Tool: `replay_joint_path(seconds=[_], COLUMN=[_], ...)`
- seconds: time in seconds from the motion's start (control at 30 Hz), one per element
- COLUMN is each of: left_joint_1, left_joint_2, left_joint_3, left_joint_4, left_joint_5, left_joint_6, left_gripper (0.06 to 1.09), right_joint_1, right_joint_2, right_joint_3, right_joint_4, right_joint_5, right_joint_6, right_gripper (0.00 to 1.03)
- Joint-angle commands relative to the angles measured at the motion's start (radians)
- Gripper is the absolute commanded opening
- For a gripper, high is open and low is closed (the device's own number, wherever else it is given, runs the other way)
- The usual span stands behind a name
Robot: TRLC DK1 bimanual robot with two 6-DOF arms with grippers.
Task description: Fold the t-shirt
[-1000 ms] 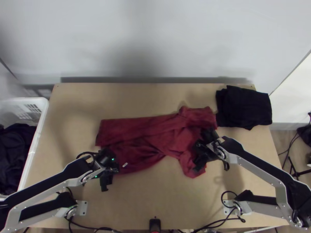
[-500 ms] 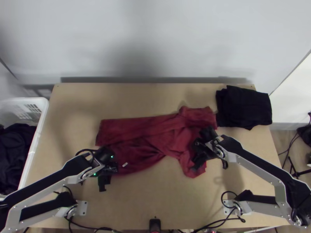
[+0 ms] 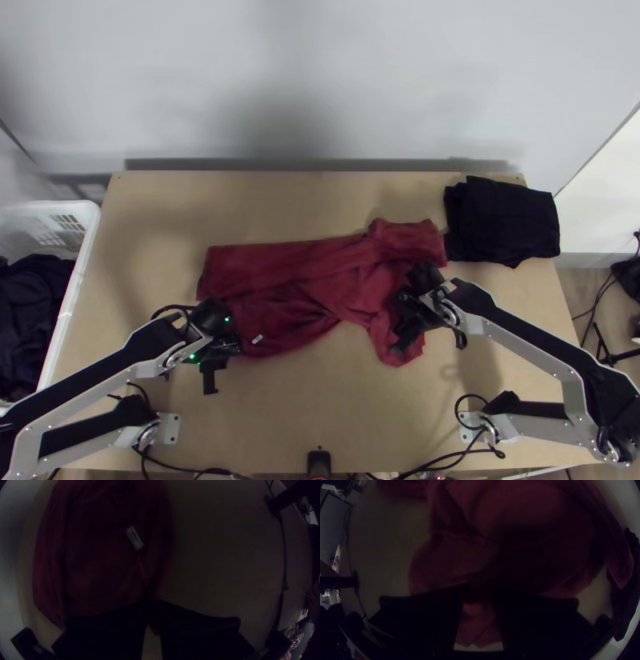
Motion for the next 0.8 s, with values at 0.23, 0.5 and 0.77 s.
replay_joint_path(seconds=[0.23, 0.5, 0.77], left_joint_1=[0.002, 0.036, 0.088], left_joint_2=[-0.059, -0.154, -0.278], left_joint_3=[-0.023, -0.023, -0.034], left_joint_4=[-0.011, -0.048, -0.148], left_joint_5=[0.008, 0.008, 0.006], left_joint_6=[-0.016, -0.027, -0.005], left_gripper=[0.10, 0.10, 0.10], right_joint_1=[-0.003, -0.009, -0.033], right_joint_2=[-0.001, -0.068, -0.213], right_joint_3=[-0.027, -0.032, -0.043], right_joint_4=[0.005, -0.001, -0.087], right_joint_5=[0.006, 0.006, 0.003], right_joint_6=[0.004, 0.004, -0.005], right_gripper=[0.03, 0.03, 0.03])
